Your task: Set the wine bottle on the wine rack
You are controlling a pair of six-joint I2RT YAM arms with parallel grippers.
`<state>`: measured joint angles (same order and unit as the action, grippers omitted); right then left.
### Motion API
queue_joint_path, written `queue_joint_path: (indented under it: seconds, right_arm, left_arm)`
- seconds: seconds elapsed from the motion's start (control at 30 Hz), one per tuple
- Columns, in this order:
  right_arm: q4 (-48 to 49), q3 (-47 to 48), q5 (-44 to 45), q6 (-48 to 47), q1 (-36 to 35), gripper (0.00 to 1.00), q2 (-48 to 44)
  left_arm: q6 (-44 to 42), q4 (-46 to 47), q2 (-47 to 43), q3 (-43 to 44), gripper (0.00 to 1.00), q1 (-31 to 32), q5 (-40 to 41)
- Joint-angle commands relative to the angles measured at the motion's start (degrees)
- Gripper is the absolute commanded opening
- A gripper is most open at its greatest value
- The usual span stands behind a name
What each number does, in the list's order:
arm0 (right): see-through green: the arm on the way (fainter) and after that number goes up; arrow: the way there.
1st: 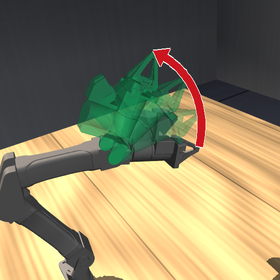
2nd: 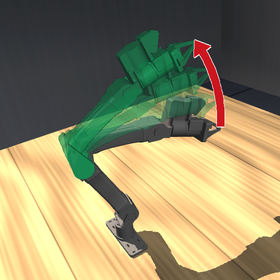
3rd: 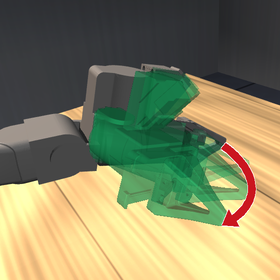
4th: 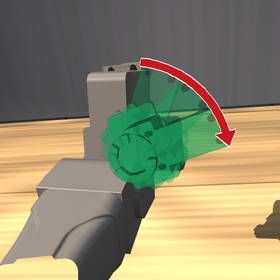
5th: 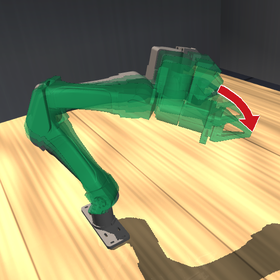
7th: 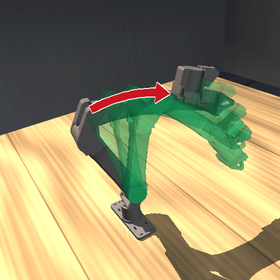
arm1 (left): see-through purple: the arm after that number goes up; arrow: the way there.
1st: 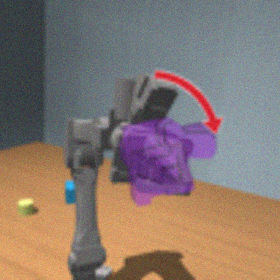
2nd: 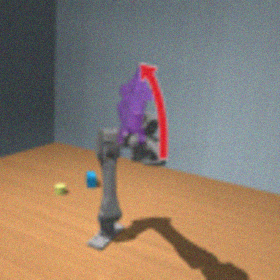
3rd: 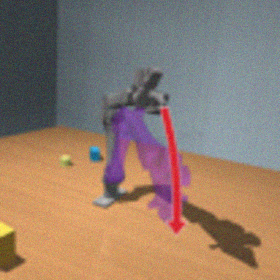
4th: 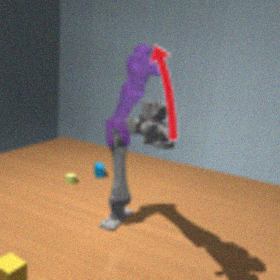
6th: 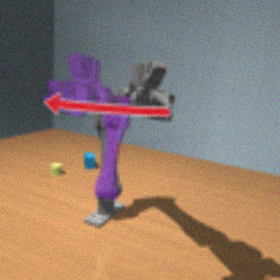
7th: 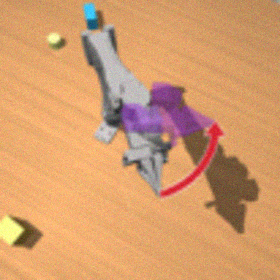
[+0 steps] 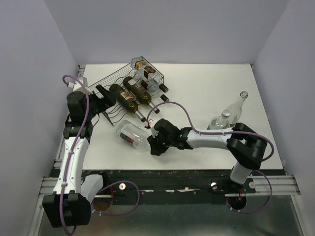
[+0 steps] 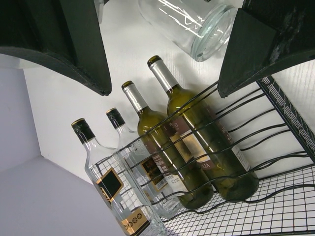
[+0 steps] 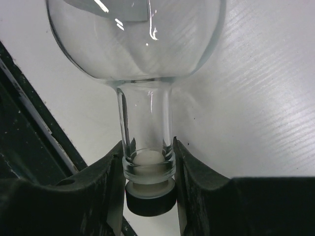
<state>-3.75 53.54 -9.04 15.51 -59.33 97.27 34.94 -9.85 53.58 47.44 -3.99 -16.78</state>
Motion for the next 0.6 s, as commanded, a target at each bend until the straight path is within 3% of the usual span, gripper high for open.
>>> queue_joint_path:
  seconds: [0.0, 0.07, 0.23, 0.3, 0.37, 0.57]
  right_arm:
    - [-6.9, 5.0, 4.5, -2.5, -1.3, 0.01, 3.5]
    - [-7.8, 5.6, 5.9, -2.7, -1.7, 0.02, 4.3]
    - [-9.8, 7.7, 8.0, -3.5, -1.7, 0.45, 5.6]
    - [-10.4, 8.8, 8.8, -4.2, -1.7, 0.56, 6.2]
    - [-10.8, 9.9, 10.3, -5.0, -1.8, 0.61, 7.0]
    - [-13.8, 15.9, 11.8, -6.5, -1.8, 0.62, 10.8]
  left_arm:
    - [-0.6, 1.0, -0.1, 0.8, 0.99, -0.1, -1.3]
    - [-0.7, 1.1, -0.4, 0.8, 0.99, 0.0, -1.2]
    - [-0.7, 1.1, -1.1, 0.6, 0.99, 0.0, -0.5]
    - [-0.7, 1.1, -1.4, 0.5, 0.99, -0.1, -0.1]
    - [-0.8, 1.1, -1.6, 0.5, 0.99, 0.0, 0.2]
    - [-0.9, 0.8, -1.4, 0.5, 0.99, -0.1, 0.5]
